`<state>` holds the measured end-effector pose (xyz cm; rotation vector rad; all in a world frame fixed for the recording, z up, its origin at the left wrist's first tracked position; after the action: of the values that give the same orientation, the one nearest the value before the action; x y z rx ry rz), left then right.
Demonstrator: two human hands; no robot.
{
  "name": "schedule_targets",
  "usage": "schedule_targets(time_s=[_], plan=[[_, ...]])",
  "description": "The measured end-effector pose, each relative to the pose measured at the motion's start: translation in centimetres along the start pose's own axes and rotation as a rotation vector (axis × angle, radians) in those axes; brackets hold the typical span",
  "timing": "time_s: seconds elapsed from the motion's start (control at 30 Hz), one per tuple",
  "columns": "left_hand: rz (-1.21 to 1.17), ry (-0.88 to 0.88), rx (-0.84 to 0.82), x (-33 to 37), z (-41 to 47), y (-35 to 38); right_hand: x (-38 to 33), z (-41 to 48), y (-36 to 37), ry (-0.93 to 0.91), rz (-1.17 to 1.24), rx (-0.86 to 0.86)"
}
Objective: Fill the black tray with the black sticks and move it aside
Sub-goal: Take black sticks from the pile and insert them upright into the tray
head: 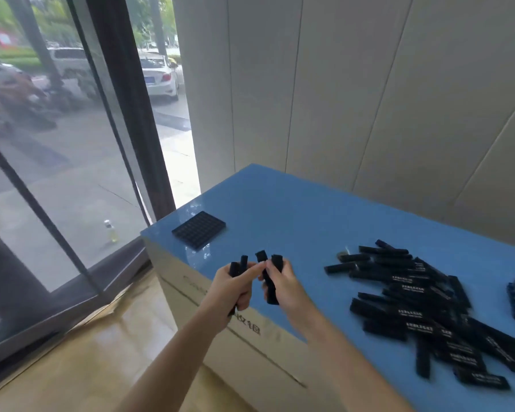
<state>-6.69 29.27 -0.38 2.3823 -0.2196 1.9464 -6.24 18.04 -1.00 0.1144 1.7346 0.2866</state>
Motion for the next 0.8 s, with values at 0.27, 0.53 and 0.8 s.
schedule_targets(time_s=[0.27, 0.53, 0.8], plan=[[-0.073, -0.039, 0.137, -1.3, -1.0, -13.4, 3.3, 2.3, 13.8, 0.056, 0.019, -0.013], [0.017, 0.019, 0.323, -0.2, 2.5, -23.1, 2.6, 8.8, 17.6, -0.106, -0.125, 0.053], [0.111, -0.021, 0.272, 0.6, 11.7, -28.2, 1.1, 19.4, 15.9, -0.301, -0.316, 0.261]])
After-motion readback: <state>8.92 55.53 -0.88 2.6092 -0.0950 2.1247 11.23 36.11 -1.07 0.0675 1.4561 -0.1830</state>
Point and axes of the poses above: each hand's wrist, its own z-axis towards the middle knuckle, its own y-axis out of the palm, x = y × z, the point moved 5 cm from there along z, towards the middle knuckle, and after that the axes turned 11 degrees about z, right-handed, at the moved point
